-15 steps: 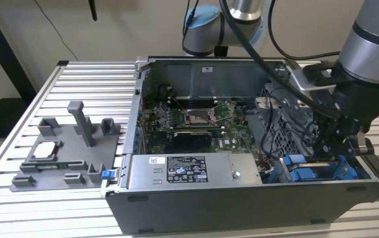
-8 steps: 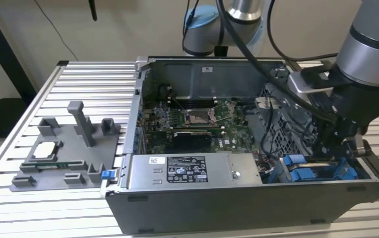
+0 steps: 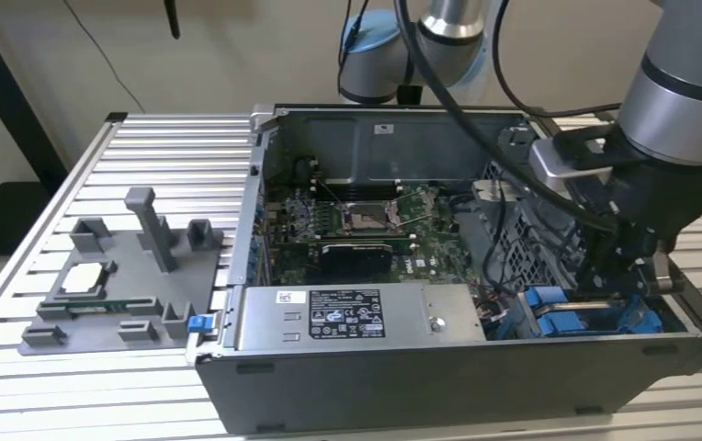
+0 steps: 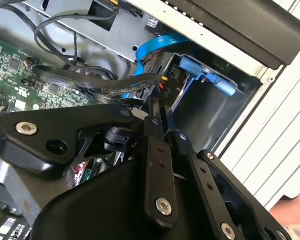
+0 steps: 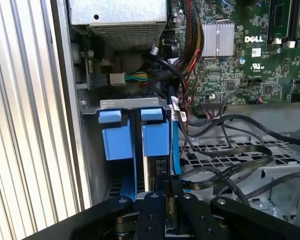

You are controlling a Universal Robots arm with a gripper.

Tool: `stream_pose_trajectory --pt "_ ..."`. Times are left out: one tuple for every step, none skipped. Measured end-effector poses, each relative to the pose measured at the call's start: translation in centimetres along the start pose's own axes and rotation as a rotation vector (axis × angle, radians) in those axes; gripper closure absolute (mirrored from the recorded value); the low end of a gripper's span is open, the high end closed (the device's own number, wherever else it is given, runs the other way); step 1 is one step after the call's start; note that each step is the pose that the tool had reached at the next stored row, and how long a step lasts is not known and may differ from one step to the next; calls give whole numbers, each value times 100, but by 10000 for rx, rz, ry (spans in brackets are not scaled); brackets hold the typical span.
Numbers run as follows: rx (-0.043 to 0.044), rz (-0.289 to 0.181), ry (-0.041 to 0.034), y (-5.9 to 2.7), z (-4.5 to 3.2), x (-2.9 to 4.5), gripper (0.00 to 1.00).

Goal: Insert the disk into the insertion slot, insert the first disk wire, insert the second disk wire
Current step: 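Insert the second disk wire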

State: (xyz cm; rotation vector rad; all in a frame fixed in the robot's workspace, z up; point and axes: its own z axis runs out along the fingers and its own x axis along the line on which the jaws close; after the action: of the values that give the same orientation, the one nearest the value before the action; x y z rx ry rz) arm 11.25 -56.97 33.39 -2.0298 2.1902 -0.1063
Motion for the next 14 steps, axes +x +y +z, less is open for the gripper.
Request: stream_pose_trajectory --pt "2 2 -18 -1 -7 -1 0" --pt "3 1 -17 -5 -31 -2 0" --pt "3 -1 -5 -11 -68 -4 0" --pt "3 -2 0 -16 -102 -6 0" --pt "3 -1 -3 -20 -133 -8 0" --pt "3 -1 0 -23 -161 -10 0" --pt "3 -1 -1 -27 -186 -12 0" --pt "3 -1 1 -32 -216 -14 0" --pt "3 -1 1 -37 -248 -16 0" --pt "3 -1 -1 -42 -284 -18 0" --pt "3 -1 1 -49 -332 -21 0" --pt "3 0 -2 -59 -401 -26 0" --pt "4 -1 0 -68 -460 -29 0" --pt "3 -1 1 -73 -489 -31 0"
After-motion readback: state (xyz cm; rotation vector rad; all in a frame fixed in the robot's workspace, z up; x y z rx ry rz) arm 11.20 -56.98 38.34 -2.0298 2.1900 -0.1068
